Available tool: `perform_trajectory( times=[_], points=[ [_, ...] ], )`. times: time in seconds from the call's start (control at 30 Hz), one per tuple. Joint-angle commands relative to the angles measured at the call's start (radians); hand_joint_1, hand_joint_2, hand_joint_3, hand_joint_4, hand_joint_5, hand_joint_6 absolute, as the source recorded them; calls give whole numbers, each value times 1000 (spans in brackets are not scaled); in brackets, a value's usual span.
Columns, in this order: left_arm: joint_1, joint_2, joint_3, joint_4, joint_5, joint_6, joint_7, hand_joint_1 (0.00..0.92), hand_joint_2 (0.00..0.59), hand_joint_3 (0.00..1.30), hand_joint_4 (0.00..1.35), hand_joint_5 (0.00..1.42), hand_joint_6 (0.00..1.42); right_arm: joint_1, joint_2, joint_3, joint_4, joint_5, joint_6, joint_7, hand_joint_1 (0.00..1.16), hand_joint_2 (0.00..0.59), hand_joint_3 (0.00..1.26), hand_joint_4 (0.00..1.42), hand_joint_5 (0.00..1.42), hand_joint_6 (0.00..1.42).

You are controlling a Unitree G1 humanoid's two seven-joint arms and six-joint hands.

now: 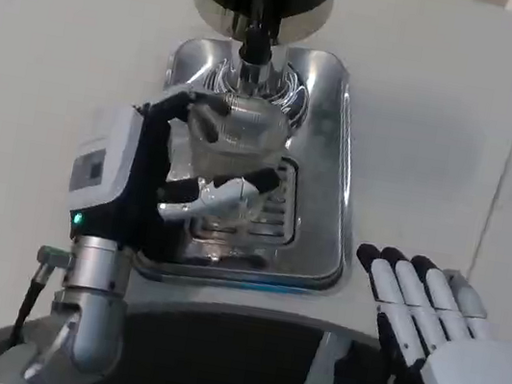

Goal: Grasp the cup under the faucet to collect the drink, then remove the cup.

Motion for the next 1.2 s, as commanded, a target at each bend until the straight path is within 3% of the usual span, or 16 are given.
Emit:
perform_trajectory(
  times=[0.03,0.07,0.2,0.33,0.53,0.63,0.7,0.8,0.97,1.13,1.2],
  points=[
    [-9,-6,-21,30,-4,21,19,666,77,1064,1160,1377,1424,6,3,-5,-22,-3,6,10,89,586,0,0,0,0],
    [-9,-5,-24,35,-5,20,20,636,74,1014,1150,1367,1424,8,3,-6,-23,-3,7,10,89,586,0,0,0,0],
    [-6,7,-44,41,-2,12,6,439,66,564,684,1053,1232,11,4,0,-16,0,6,8,89,586,0,0,0,0],
    [-4,22,-57,36,-11,6,-12,303,61,296,357,806,1003,1,4,4,-4,2,5,4,89,586,0,0,0,0],
    [15,50,-52,10,-19,-7,-19,223,40,228,244,695,854,-4,3,11,14,8,0,-7,89,586,0,0,0,0],
    [51,85,-46,-47,-21,-21,-37,191,31,211,205,649,771,-4,3,12,17,11,-1,-12,89,586,0,0,0,0],
    [88,116,-37,-106,-22,-28,-53,166,30,198,174,604,706,-2,4,12,19,18,-2,-18,89,586,0,0,0,0],
    [206,202,-4,-260,-30,-37,-101,141,24,171,128,536,596,4,20,14,21,48,6,-29,89,586,0,0,0,0],
    [389,312,84,-472,-34,-5,-170,128,19,122,74,410,393,-7,61,13,27,117,23,-35,88,585,0,0,0,0],
    [548,382,169,-647,-27,45,-234,76,31,17,1,233,220,-82,113,6,26,209,59,-21,86,584,0,0,0,0],
    [609,405,188,-708,-23,67,-284,17,36,1,0,127,128,-139,135,-5,29,268,85,-4,85,583,0,0,0,0]
  ],
)
